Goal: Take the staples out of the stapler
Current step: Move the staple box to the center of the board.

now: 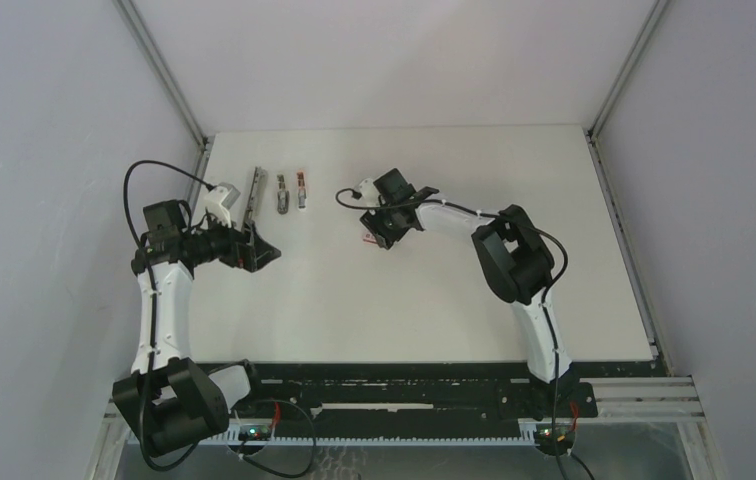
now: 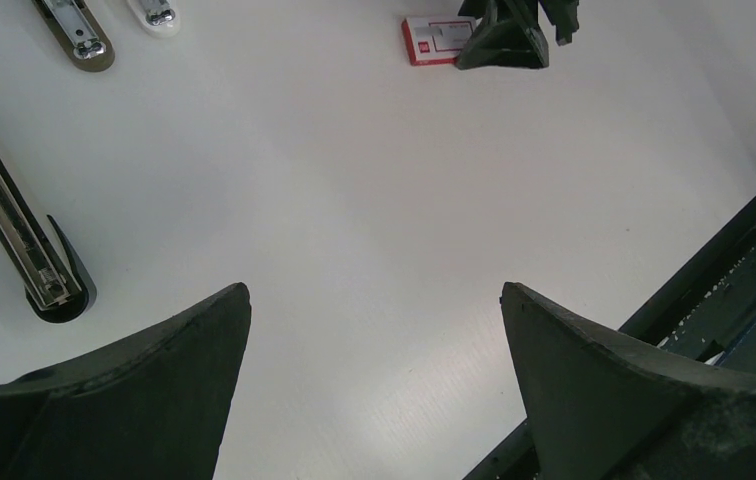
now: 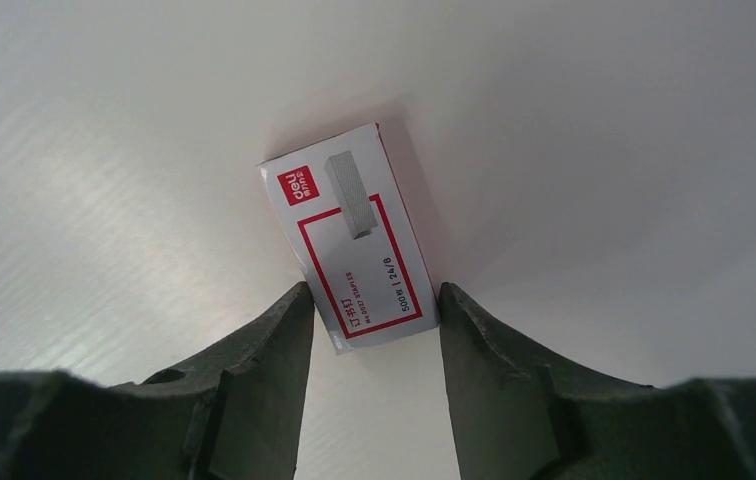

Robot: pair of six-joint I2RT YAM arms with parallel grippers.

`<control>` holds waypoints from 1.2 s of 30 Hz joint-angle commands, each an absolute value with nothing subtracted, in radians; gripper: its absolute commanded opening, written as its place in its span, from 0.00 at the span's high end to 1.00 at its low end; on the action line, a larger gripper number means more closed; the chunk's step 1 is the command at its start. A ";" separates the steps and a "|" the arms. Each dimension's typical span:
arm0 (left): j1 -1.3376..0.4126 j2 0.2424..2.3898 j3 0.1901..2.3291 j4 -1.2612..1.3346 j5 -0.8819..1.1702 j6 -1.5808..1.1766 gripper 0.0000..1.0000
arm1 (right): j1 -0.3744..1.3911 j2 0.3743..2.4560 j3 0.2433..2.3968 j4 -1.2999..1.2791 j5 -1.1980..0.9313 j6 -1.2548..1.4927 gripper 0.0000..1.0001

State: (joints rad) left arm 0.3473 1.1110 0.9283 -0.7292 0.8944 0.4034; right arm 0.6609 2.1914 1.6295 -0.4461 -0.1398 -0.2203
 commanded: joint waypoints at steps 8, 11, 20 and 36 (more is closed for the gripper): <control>0.351 1.118 0.898 -0.697 0.896 0.398 0.00 | 0.440 2.147 1.583 -0.422 0.000 -0.064 0.54; 0.353 1.120 0.897 -0.694 0.896 0.395 0.00 | 0.374 2.126 1.558 -0.393 0.013 0.024 0.56; 0.353 1.135 0.897 -0.683 0.902 0.388 0.00 | 0.393 2.117 1.563 -0.413 -0.040 0.094 0.45; 0.352 1.121 0.887 -0.682 0.903 0.394 0.00 | 0.403 2.147 1.594 -0.434 -0.022 0.115 0.36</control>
State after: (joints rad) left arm 0.3473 1.1389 0.9119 -0.7113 0.8932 0.4004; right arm 0.4290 2.1578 1.5738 -0.3935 -0.0303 0.0834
